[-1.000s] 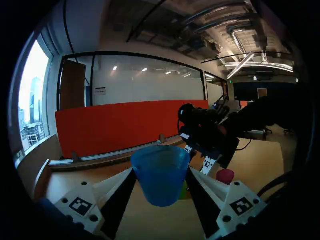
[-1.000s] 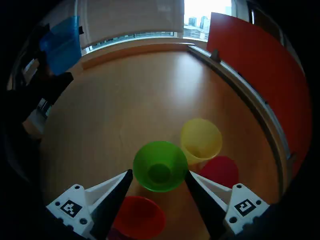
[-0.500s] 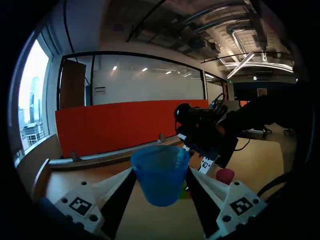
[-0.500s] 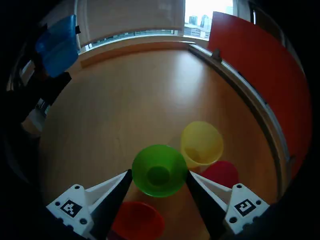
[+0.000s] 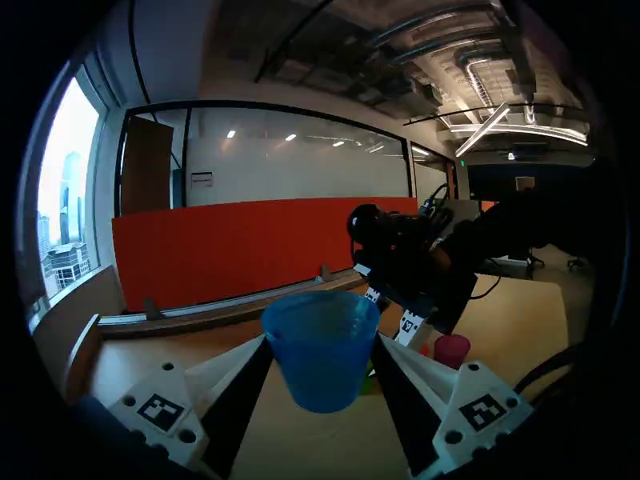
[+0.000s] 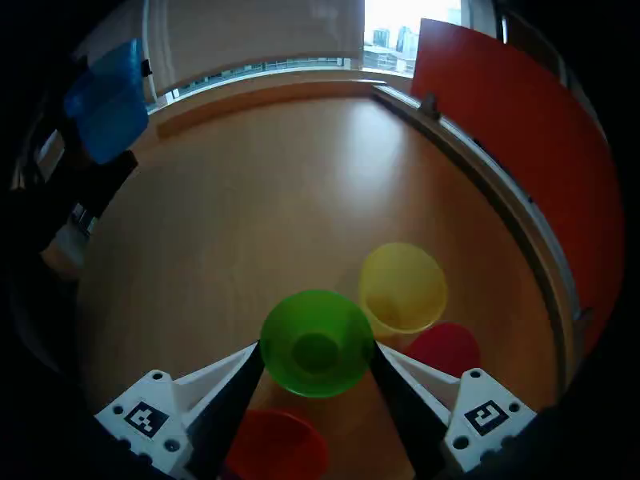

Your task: Pour water

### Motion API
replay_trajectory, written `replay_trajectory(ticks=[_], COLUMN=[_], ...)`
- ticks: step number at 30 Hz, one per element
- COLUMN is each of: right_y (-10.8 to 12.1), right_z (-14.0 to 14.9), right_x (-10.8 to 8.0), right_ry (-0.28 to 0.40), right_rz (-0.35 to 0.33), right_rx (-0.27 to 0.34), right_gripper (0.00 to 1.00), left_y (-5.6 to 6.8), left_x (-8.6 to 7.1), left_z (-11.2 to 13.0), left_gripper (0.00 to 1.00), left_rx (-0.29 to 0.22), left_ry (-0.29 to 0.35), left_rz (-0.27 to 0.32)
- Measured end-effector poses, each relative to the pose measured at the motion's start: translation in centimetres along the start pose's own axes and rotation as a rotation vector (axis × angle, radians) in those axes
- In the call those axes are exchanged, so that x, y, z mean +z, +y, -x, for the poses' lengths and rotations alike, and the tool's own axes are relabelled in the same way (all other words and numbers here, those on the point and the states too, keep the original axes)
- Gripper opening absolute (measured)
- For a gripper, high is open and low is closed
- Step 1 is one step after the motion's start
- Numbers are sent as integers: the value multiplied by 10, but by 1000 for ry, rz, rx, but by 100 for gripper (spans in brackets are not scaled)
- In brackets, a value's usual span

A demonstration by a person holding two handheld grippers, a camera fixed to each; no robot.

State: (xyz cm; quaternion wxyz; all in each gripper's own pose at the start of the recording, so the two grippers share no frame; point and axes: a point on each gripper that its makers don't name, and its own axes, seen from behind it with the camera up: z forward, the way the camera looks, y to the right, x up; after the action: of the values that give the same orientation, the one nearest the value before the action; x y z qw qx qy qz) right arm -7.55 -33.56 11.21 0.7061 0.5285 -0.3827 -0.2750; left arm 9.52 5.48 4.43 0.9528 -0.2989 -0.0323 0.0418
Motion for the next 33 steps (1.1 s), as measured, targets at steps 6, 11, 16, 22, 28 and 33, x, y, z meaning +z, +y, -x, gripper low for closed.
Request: replay_trajectory(ticks=[6, 11, 16, 22, 28, 33], right_y=[-3, -5, -8, -11, -14, -16], right_z=[-5, -12, -15, -18, -23, -25], right_x=[-3, -10, -17, -24, -31, -35], right_ry=[18, 43, 69, 90, 108, 123], right_rz=[-7, -10, -9, -8, -8, -6], right_rx=[-3, 6, 11, 14, 11, 12], right_gripper=[93, 93, 93, 93, 93, 93], left_y=[0, -1, 2, 4, 3, 3], left_x=[2, 3, 3, 2, 0, 1], left_z=[2, 3, 2, 2, 4, 5], left_gripper=[82, 82, 83, 82, 82, 82], left_rx=[-2, -1, 1, 5, 2, 0], left_ry=[-1, -6, -11, -17, -22, -24], left_rz=[0, -3, -1, -3, -11, -11])
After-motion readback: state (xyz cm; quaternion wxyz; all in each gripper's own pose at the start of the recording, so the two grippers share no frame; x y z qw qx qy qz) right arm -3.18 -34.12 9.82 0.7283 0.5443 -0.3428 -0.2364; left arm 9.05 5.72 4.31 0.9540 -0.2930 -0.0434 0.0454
